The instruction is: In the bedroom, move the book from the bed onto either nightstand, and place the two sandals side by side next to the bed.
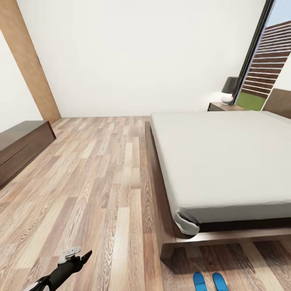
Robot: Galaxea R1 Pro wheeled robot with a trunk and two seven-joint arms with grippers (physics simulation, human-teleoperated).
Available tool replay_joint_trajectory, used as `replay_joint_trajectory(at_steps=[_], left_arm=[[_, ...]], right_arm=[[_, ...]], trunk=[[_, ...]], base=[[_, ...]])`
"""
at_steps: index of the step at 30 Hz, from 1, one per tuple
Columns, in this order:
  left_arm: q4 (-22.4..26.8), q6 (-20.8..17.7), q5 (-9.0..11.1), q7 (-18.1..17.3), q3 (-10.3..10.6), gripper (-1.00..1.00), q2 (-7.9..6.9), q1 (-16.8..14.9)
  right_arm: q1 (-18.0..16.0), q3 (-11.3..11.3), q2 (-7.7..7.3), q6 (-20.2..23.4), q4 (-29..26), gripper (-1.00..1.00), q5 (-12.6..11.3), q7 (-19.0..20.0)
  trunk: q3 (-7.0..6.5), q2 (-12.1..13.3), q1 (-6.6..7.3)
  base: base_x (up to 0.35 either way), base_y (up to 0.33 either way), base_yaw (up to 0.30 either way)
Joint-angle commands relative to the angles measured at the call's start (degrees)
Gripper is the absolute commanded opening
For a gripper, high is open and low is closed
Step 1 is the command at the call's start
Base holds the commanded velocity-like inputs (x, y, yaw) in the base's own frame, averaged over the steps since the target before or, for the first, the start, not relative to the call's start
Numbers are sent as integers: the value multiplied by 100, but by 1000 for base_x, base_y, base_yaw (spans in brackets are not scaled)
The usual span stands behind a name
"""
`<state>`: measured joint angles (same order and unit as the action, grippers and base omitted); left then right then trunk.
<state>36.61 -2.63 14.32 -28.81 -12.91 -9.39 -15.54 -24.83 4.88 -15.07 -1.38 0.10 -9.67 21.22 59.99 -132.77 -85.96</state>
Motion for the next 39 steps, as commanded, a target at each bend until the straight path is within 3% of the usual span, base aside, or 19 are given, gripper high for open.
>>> replay_joint_trajectory(at_steps=[1, 5, 10, 32, 39], left_arm=[[-3, -28, 40, -31, -10, 100, 10, -2], [-4, -27, 37, -29, -4, 100, 20, -2], [-161, -22, 24, -28, 11, 100, 72, -2], [-528, -20, 2, -36, 13, 100, 183, -2], [-862, -19, -11, -35, 10, 100, 221, -2]], right_arm=[[-4, 41, 28, -71, 7, 100, -58, 19], [-5, 40, 197, -189, 7, 100, -68, 16], [-4, 39, 268, -242, 8, 100, -100, 12], [-7, 30, 261, -248, -1, 100, -105, 6], [-7, 30, 261, -248, -1, 100, -105, 5]], trunk=[[-14, 40, 24], [-86, 200, 112], [-176, 401, 222], [-571, 1283, 705], [-696, 1564, 858]], base=[[0, 0, 0], [0, 0, 0], [0, 0, 0], [0, 0, 0], [0, 0, 0]])
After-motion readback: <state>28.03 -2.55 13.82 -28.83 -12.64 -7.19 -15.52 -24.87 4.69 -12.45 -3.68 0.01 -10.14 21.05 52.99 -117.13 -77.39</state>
